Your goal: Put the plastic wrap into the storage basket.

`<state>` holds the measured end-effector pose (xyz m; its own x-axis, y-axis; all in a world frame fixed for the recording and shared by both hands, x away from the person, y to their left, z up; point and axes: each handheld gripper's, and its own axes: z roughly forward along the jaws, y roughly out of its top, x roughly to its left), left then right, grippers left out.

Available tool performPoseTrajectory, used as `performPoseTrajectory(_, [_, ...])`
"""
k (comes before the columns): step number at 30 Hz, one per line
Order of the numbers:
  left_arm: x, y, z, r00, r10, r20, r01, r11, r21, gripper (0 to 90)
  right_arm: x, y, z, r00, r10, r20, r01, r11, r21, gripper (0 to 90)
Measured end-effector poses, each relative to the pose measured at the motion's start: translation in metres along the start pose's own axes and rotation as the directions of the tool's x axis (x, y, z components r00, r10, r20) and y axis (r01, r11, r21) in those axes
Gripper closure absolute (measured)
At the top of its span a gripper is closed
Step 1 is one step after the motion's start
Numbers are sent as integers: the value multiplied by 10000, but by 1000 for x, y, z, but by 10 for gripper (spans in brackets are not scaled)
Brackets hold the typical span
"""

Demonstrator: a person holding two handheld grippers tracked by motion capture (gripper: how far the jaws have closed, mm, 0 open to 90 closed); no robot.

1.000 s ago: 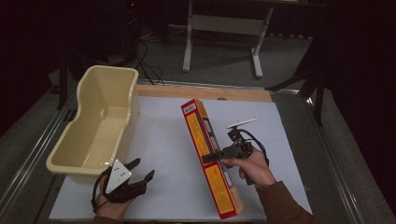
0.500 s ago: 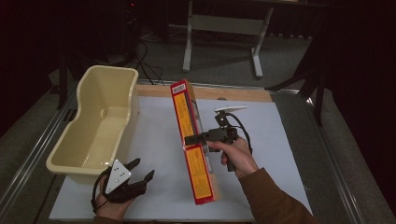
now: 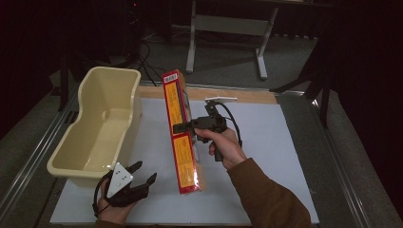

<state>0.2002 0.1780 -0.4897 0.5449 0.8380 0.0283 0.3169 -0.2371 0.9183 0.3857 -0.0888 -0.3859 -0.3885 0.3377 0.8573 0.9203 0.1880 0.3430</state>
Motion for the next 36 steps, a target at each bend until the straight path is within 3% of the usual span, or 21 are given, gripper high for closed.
performPoseTrajectory(7, [0,0,0,10000,43,-51,-43,10000,20,362,2,16,9,9987,406,-307,-417,9985,-365,398])
performPoseTrajectory(14, [0,0,0,10000,51,-70,-51,10000,26,361,7,31,21,9980,456,-434,-481,9971,-585,398])
performPoseTrajectory(24, [0,0,0,10000,1,-6,-1,10000,-30,360,10,49,41,9964,784,-326,-814,9912,-1040,398])
performPoseTrajectory(36, [0,-1,-2,10000,30,-53,-30,10000,-14,359,12,67,65,9900,1275,-595,-1334,9852,-1076,398])
